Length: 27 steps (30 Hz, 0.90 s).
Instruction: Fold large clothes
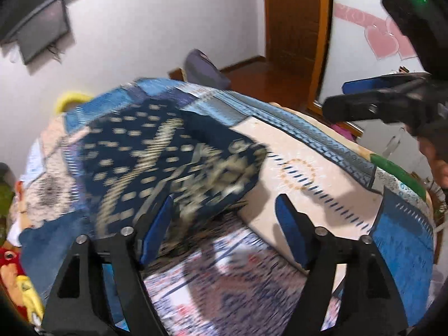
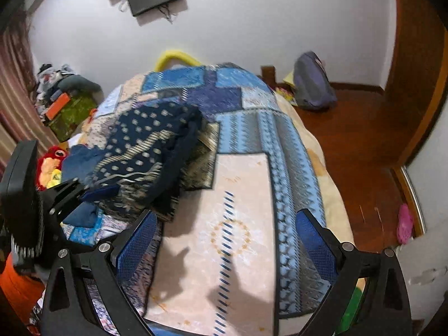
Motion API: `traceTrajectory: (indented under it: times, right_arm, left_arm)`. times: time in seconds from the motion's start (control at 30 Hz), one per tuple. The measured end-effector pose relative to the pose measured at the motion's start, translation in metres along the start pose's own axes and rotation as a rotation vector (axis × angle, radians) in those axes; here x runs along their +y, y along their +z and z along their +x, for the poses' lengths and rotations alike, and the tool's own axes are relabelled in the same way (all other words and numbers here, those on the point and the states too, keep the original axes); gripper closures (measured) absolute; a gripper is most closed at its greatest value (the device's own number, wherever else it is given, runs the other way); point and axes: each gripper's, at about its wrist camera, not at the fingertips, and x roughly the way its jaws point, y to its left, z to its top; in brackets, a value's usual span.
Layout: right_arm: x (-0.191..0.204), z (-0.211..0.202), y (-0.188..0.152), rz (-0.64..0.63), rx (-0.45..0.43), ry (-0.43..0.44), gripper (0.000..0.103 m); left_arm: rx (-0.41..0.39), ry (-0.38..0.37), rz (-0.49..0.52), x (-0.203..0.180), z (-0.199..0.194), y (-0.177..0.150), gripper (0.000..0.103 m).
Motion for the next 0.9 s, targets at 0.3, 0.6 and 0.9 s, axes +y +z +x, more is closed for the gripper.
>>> traceTrajectory:
  times: [0.3, 0.6, 0.9]
  right_arm:
    - [0.071, 0.044, 0.030, -0.065, -0.005, 0.159, 0.004]
    - [0.076, 0.138, 0.017, -0.014, 0.204, 0.211, 0.004]
    - [0.013, 0.128, -0.019, -0.023, 0.305, 0.114, 0.004]
  left_arm:
    - [-0.087, 0.136, -0.204, 0.102, -0.030, -0.012, 0.010]
    - [0.045, 0.166, -0.350, 0.148, 0.046, -0.051, 0.010]
    - [0.098, 0.188, -0.297, 0.158, 0.025, -0.095, 0.010]
